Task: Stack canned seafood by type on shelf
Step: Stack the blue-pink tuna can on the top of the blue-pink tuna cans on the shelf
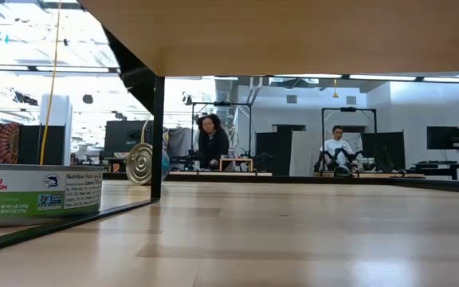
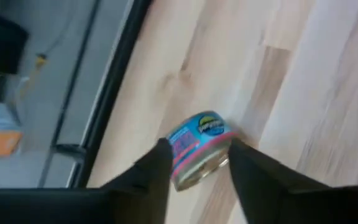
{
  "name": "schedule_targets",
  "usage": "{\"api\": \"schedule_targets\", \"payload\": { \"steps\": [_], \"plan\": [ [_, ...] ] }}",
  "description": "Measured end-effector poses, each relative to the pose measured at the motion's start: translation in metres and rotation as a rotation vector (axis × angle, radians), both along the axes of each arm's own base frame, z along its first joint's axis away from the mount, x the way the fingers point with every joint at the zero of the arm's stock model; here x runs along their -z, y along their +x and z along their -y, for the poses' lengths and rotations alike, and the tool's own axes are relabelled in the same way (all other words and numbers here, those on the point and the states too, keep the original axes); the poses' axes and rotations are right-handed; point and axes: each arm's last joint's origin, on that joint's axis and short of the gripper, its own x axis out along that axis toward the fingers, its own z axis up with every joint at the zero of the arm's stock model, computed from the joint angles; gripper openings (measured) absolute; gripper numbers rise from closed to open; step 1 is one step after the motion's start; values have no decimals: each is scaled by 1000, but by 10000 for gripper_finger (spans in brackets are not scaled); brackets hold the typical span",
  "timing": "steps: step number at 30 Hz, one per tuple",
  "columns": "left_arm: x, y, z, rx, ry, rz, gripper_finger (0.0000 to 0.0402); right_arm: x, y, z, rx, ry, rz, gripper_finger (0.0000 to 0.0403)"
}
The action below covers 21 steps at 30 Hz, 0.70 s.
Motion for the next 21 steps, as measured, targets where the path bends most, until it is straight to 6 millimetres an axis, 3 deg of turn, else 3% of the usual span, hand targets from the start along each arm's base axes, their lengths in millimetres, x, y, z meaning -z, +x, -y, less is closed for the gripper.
{"api": "schedule_targets", "payload": {
  "steps": [5,10,21],
  "plan": [
    [2,10,-27,139,-55,-151,238,1,-1,12,36,-24,-22,265],
    [7,20,-40,332,-77,-332,296,1,-4,27,89,-26,-36,265],
    [23,43,-69,427,-237,-473,298,-8,-6,45,82,-22,-9,265]
  ]
}}
